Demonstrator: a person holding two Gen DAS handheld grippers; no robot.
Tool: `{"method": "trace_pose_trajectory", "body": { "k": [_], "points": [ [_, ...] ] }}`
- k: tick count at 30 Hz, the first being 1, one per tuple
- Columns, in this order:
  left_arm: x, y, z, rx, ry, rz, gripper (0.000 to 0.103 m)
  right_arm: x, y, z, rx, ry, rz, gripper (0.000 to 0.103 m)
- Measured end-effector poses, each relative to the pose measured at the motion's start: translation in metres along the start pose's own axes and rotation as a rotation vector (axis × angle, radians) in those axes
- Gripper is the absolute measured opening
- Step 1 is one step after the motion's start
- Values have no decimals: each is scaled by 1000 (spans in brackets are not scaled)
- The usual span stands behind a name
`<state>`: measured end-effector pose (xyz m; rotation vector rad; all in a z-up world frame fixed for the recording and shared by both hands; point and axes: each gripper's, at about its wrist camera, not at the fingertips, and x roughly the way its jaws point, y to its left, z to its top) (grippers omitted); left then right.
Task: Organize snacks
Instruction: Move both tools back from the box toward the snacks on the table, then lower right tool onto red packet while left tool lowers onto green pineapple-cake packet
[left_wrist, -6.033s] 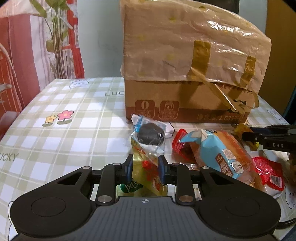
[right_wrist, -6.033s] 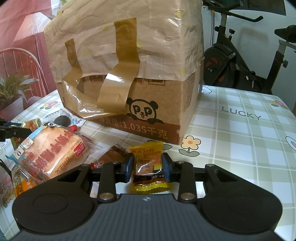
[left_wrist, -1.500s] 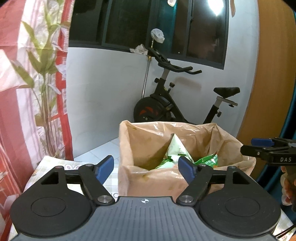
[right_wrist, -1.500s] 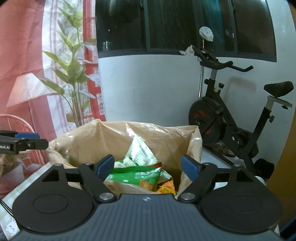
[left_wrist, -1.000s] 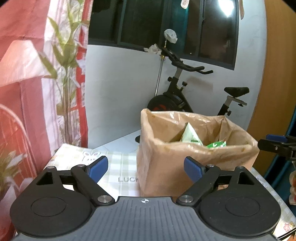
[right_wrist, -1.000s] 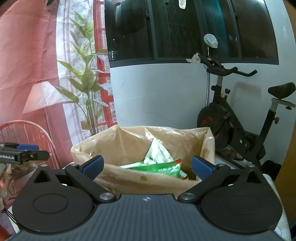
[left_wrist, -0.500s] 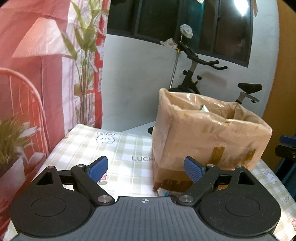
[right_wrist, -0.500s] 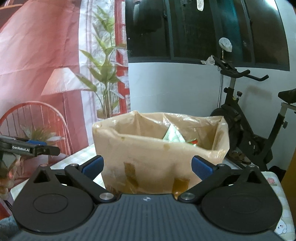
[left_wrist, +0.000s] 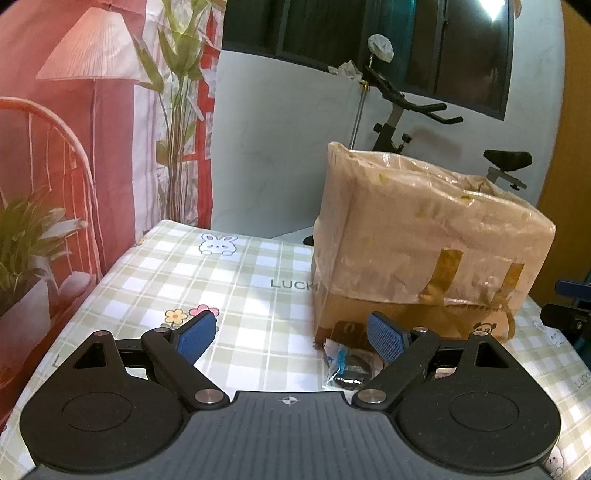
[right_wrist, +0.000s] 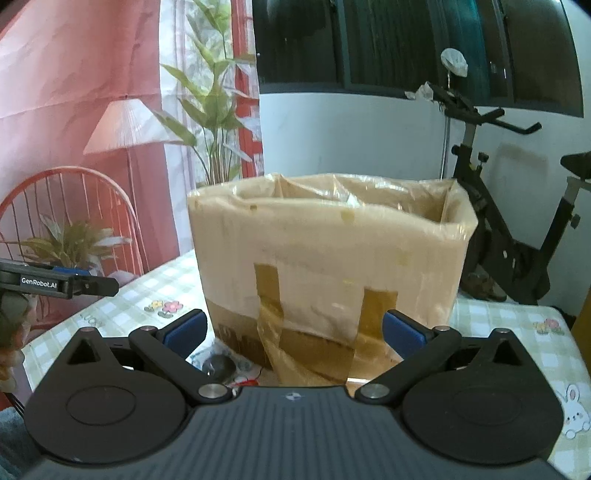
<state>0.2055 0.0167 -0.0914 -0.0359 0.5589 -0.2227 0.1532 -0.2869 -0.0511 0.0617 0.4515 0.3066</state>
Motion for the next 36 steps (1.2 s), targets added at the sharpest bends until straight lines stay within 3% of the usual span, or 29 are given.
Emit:
{"method": "trace_pose_trajectory", "body": {
  "k": [23, 30, 36],
  "points": [
    [6, -6, -27, 8, 61, 10, 91, 3, -9, -40, 7, 106, -9, 102],
    [10, -12, -34, 13, 85, -8, 90, 5, -5, -66, -65, 235, 8, 99],
    [10, -12, -40, 13, 103, -16, 90, 5, -11, -94, -60, 348, 24, 90]
  ]
}}
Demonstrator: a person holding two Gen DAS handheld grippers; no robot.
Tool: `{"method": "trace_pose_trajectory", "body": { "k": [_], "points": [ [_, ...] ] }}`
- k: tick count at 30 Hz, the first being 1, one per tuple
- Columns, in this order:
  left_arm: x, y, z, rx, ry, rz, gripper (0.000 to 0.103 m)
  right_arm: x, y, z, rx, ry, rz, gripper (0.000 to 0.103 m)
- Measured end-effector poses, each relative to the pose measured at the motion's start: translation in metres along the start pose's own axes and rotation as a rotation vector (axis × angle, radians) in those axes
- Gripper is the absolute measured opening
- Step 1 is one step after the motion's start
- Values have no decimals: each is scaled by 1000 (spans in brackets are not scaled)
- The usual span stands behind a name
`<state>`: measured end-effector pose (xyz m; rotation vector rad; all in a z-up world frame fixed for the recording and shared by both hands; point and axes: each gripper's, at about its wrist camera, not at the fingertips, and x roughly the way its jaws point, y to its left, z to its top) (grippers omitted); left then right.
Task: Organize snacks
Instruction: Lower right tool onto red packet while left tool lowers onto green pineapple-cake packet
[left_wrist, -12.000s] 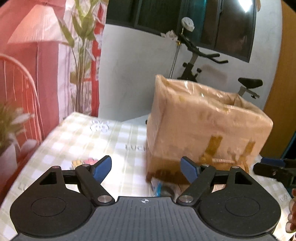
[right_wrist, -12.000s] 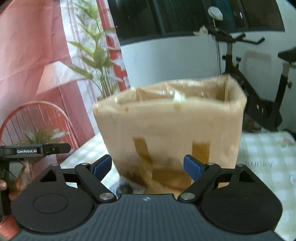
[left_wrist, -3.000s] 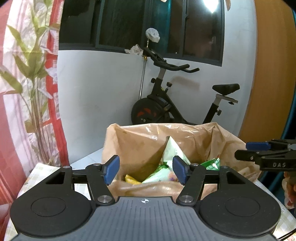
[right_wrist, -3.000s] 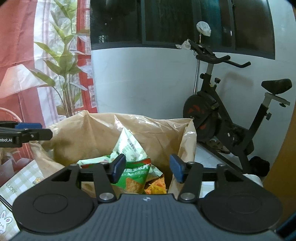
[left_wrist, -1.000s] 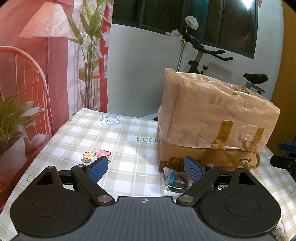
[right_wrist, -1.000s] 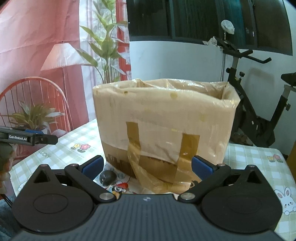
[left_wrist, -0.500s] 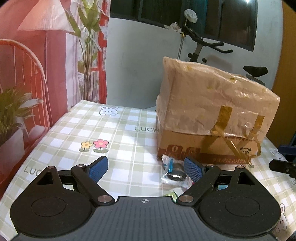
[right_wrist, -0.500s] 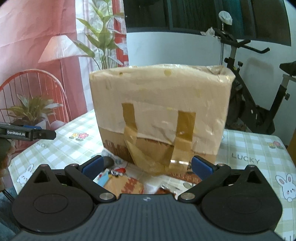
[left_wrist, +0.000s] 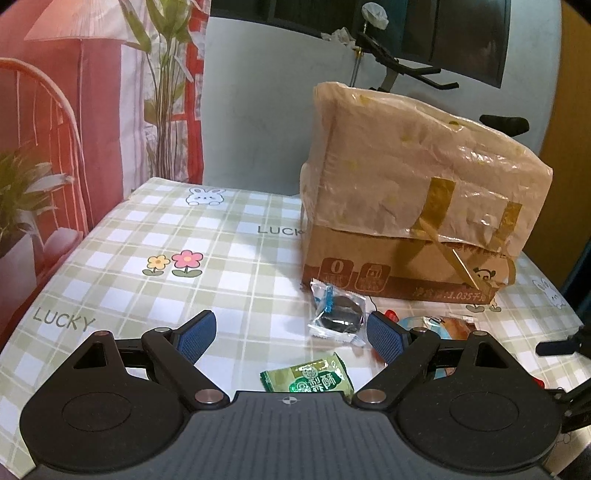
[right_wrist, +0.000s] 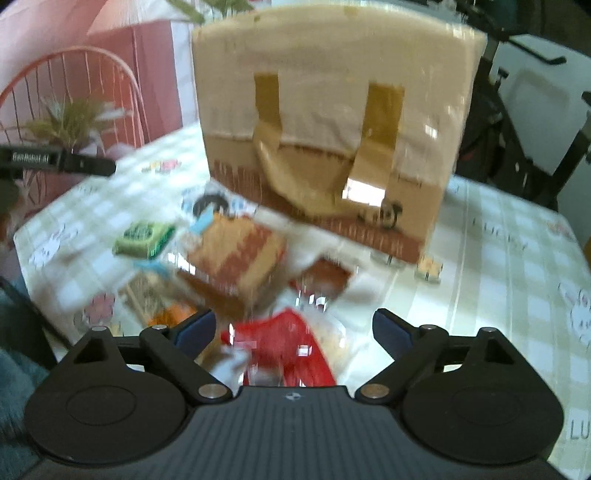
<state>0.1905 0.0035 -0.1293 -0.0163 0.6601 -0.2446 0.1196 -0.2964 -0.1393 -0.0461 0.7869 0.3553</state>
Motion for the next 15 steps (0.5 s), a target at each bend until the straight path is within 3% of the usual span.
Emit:
{"method": "trace_pose_trajectory", "body": {
  "k": [2, 4, 9, 15],
  "points": [
    [1, -1, 0, -2, 5, 0, 90, 2, 0, -4, -5, 22, 3, 86],
    [2, -1, -1, -2, 9, -1, 90, 5, -1, -6, -6, 39, 8, 74],
    [3, 0, -2, -6, 16, 1, 90, 14, 0, -8, -20, 69, 41, 70],
    [6, 1, -4, -2, 26, -11, 88, 21, -4, -7, -14, 57, 65, 54]
  ]
}}
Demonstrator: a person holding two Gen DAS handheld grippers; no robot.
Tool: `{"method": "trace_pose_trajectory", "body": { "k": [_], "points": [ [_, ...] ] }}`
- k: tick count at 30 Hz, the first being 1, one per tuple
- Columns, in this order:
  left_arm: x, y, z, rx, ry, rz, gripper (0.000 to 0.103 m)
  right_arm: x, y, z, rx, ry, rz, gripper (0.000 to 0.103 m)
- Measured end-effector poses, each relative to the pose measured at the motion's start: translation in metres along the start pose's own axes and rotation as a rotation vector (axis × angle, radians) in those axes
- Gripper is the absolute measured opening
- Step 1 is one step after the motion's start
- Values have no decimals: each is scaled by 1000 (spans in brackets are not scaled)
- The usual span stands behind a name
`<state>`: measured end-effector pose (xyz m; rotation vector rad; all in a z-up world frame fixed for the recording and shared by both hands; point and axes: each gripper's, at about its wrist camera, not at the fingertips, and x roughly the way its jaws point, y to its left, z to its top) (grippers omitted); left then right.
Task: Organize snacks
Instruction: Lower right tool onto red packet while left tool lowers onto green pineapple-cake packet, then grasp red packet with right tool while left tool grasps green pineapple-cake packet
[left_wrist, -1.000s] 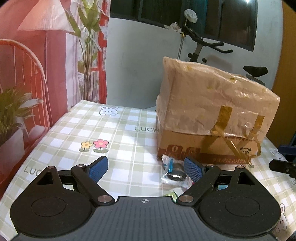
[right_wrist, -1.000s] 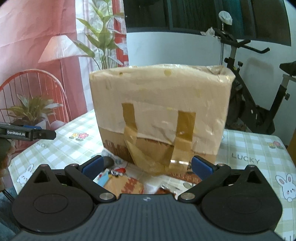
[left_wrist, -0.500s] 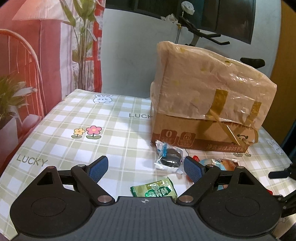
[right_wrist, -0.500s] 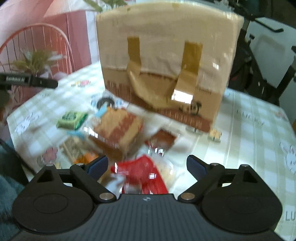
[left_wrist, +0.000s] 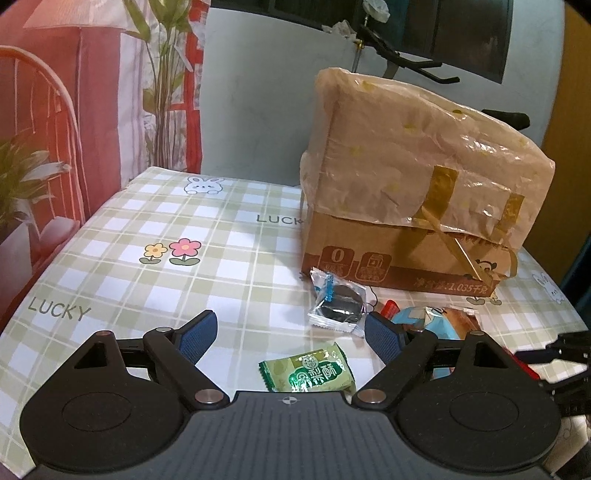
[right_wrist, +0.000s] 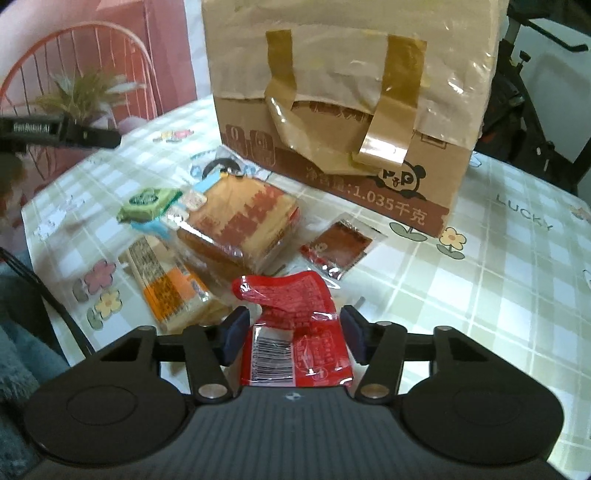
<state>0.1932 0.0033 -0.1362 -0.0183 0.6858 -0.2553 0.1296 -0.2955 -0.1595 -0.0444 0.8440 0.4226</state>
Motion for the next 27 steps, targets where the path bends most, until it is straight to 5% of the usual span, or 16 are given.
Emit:
{"method": "trace_pose_trajectory", "body": {
  "k": [8, 27],
  "points": [
    [29, 4, -20, -20, 117, -15, 82, 8, -4, 12, 28, -44, 3, 53],
    [66, -10, -26, 36, 169, 14, 90, 6, -5, 17, 50, -69, 5, 53]
  ]
}}
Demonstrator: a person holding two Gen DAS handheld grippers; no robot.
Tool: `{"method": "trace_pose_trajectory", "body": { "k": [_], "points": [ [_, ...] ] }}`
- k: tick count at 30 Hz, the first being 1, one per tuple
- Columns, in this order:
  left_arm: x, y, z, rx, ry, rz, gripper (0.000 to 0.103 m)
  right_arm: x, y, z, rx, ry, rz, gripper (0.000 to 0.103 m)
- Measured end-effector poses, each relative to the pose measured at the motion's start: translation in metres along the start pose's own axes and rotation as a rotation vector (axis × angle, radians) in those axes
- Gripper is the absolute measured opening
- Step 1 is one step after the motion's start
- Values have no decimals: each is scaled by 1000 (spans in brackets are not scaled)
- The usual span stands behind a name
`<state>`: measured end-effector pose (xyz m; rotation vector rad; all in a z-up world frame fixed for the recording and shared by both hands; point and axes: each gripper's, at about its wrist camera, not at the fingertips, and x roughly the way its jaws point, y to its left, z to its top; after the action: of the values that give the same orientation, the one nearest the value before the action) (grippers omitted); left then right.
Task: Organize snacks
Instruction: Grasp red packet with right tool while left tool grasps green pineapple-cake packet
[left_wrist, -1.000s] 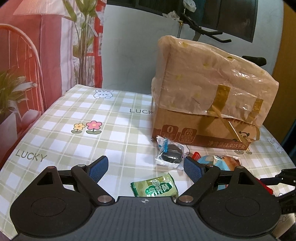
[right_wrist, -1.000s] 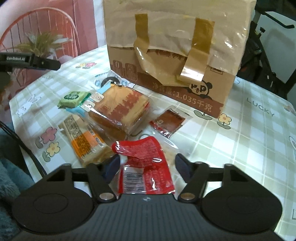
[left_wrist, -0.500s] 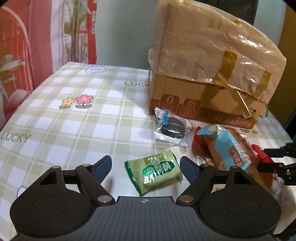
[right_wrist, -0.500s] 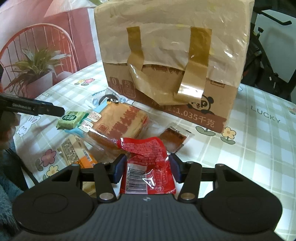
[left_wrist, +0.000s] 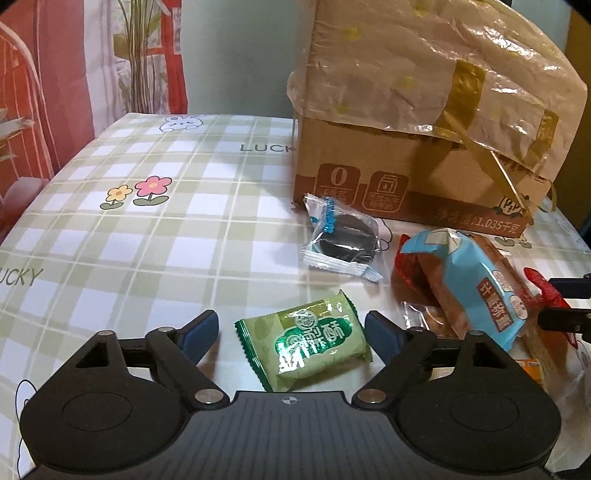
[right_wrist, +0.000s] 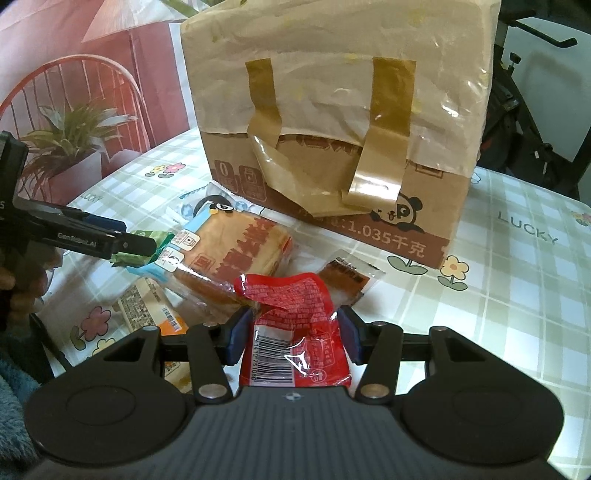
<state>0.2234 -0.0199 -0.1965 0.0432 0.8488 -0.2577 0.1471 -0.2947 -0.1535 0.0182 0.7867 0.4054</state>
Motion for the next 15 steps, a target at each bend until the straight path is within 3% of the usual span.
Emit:
{"method": "trace_pose_trajectory", "body": {
  "k": [8, 11, 13, 14, 15],
  "points": [
    [4, -2, -2, -6, 2, 6, 90, -3, 0, 0, 6, -8, -6, 53],
    [0, -3, -4, 16, -25, -6, 75, -4, 0, 1, 7, -12, -9, 53],
    [-4, -6, -4, 42, -34, 43, 73, -5, 0, 1, 5, -15, -11, 53],
    [-5, -6, -4, 47, -42, 52, 62, -6, 0, 1, 5, -18, -12, 53],
    [-7, -4, -4, 37, -46, 46, 62, -7, 0, 1, 4, -21, -14, 53]
  ]
}}
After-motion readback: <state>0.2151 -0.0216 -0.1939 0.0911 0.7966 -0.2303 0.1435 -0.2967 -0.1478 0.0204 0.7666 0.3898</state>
